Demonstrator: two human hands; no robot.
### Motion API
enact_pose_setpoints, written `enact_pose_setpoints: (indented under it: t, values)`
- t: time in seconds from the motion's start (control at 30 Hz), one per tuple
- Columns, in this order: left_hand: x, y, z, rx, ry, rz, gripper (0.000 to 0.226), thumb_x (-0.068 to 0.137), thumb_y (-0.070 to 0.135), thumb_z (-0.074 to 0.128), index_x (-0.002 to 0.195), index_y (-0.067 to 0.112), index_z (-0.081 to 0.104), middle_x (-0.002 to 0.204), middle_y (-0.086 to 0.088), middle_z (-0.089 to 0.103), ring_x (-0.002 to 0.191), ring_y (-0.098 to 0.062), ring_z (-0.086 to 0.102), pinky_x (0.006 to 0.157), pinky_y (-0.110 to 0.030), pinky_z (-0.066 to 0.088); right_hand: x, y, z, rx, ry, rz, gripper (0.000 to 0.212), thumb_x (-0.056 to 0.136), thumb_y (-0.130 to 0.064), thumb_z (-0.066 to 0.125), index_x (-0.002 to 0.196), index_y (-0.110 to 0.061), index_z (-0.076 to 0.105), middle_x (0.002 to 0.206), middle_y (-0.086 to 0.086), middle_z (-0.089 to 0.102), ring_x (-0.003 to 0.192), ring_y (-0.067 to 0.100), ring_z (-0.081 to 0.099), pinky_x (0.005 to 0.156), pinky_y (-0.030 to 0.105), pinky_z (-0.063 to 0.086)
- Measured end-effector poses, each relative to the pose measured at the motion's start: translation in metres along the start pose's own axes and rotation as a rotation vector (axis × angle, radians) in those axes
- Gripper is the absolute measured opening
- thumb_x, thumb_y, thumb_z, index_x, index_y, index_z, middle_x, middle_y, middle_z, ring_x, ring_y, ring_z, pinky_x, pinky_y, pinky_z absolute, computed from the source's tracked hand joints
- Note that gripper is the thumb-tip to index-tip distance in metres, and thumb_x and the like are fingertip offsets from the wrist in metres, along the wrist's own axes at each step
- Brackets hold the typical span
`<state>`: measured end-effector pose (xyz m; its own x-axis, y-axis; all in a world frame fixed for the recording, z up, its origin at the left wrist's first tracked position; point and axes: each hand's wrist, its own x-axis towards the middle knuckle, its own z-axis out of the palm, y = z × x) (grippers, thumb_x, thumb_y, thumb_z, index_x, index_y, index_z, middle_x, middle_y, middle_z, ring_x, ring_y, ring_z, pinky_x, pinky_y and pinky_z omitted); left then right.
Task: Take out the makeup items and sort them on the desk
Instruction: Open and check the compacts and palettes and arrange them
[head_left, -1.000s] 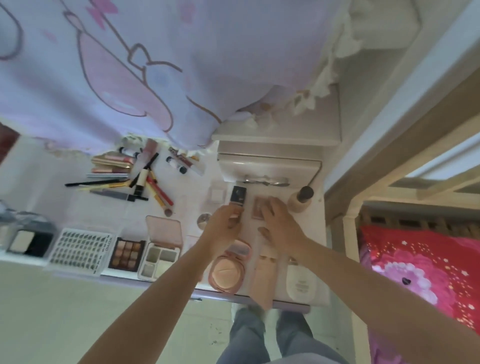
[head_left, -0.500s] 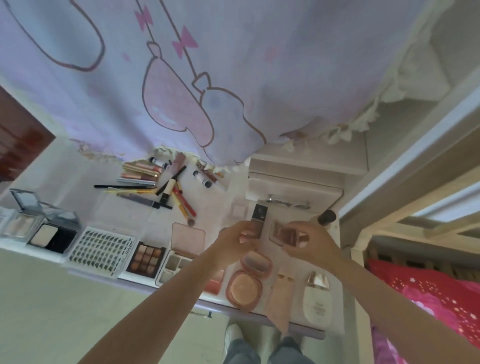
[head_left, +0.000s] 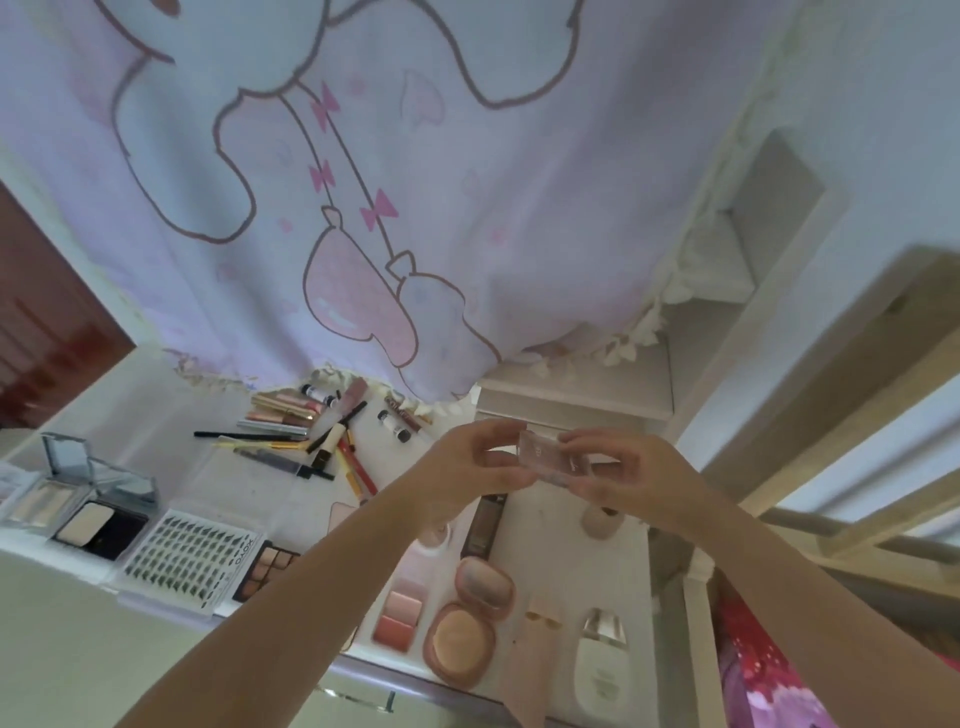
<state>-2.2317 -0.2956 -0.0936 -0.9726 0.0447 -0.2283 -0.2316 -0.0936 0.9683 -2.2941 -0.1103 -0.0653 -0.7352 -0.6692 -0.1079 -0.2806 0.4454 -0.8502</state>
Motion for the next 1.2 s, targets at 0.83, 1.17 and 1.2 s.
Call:
enact_pose_setpoints:
  t: [0.83, 1.17, 1.2]
  values:
    - [-0.006, 0.027, 0.025, -0.135, 0.085, 0.154, 0.020, 0.067, 0.007, 0.064, 0.086, 0.012, 0.059, 0.094, -0.001, 0.066, 0.083, -0.015, 0.061, 0.072, -0.021, 0.056, 0.011, -0.011, -0.028, 0.877, 0.062, 0.310, 0.041, 0.087, 0.013, 0.042, 0.058, -0.001, 0.067, 0.049, 0.010, 0.060, 0.033, 0.012, 0.050, 0.034, 0.015, 0.045]
    - [-0.004, 0.020, 0.025, -0.148, 0.200, 0.170, 0.024, 0.057, 0.003, 0.064, 0.076, 0.011, 0.053, 0.084, -0.003, 0.068, 0.075, -0.012, 0.064, 0.070, -0.019, 0.053, -0.001, -0.022, -0.030, 0.229, -0.133, 0.091, 0.014, 0.079, -0.024, 0.067, 0.088, -0.033, 0.063, 0.086, -0.016, 0.066, 0.079, 0.002, 0.066, 0.076, 0.018, 0.055]
    - [-0.004, 0.020, 0.024, -0.150, 0.214, 0.174, 0.024, 0.057, 0.003, 0.064, 0.076, 0.012, 0.053, 0.084, -0.002, 0.069, 0.076, -0.013, 0.065, 0.070, -0.020, 0.052, -0.002, -0.023, -0.029, 0.114, -0.150, 0.044, 0.023, 0.070, -0.032, 0.073, 0.088, -0.041, 0.061, 0.087, -0.022, 0.065, 0.082, -0.003, 0.065, 0.078, 0.015, 0.053]
